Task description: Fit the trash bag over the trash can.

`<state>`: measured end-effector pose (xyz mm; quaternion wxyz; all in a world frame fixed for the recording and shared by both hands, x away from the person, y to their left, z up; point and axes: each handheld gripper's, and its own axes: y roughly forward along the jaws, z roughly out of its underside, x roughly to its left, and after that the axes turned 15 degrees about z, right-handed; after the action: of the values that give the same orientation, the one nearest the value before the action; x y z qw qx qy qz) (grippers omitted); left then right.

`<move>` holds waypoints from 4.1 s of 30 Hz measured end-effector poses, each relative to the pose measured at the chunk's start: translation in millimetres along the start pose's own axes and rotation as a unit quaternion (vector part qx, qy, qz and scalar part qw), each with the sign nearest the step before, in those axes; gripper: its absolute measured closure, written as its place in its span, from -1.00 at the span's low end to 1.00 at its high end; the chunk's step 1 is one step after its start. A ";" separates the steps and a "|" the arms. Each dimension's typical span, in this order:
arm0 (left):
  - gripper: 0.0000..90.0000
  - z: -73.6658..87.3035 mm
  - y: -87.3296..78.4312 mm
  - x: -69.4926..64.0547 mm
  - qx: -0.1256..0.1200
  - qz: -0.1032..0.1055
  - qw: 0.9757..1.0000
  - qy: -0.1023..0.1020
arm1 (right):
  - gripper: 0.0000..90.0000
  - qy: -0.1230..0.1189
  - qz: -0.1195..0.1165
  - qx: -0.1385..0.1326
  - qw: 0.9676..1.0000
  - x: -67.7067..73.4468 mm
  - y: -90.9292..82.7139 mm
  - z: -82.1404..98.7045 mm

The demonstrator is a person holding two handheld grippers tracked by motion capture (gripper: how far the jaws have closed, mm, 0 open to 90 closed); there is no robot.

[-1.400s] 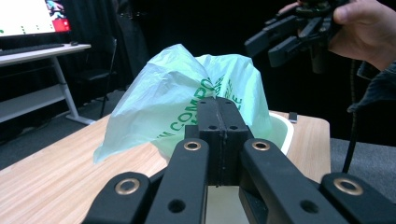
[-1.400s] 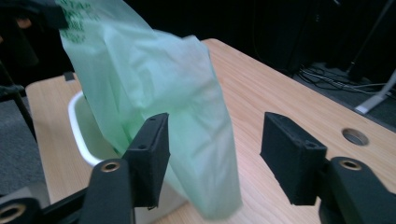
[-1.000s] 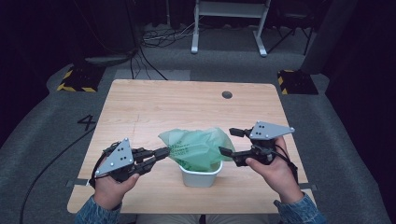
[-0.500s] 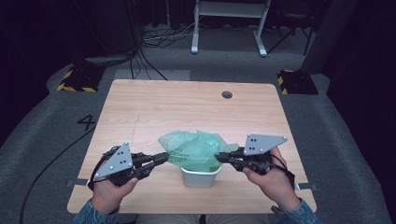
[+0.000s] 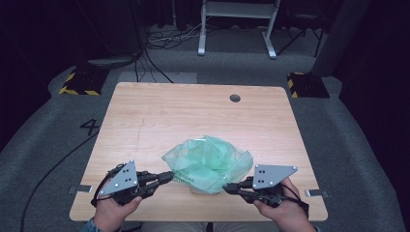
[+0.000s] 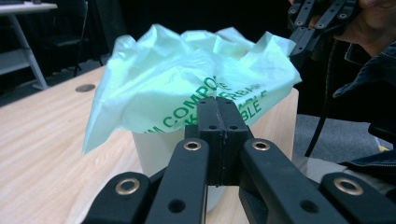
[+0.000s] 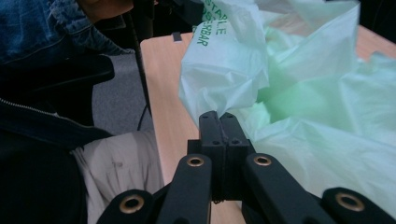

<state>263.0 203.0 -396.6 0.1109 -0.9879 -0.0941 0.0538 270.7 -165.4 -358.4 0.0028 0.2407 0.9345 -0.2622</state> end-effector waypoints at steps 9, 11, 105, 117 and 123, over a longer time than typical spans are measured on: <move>1.00 21.0 9.1 6.3 0.010 0.004 1.000 -0.026 | 1.00 0.008 -0.015 0.030 0.999 7.7 16.5 18.9; 1.00 24.6 11.2 8.6 0.009 0.004 0.999 -0.032 | 1.00 0.008 -0.018 0.038 0.999 8.8 21.6 23.3; 1.00 -22.4 -1.3 73.8 -0.027 -0.121 0.992 -0.028 | 1.00 0.037 0.194 -0.010 0.980 -73.8 21.4 -14.2; 1.00 -4.7 -1.3 97.9 0.002 -0.152 0.986 -0.065 | 1.00 0.059 0.214 0.002 0.975 -99.6 35.9 -2.4; 1.00 3.8 3.8 103.9 0.044 -0.149 0.985 -0.074 | 1.00 0.068 0.211 0.028 0.975 -106.3 50.2 11.1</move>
<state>364.7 220.7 -410.0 0.1537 -0.9502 -0.2458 0.1140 386.0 -181.0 -378.5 -0.0121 0.4500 0.8528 -0.2648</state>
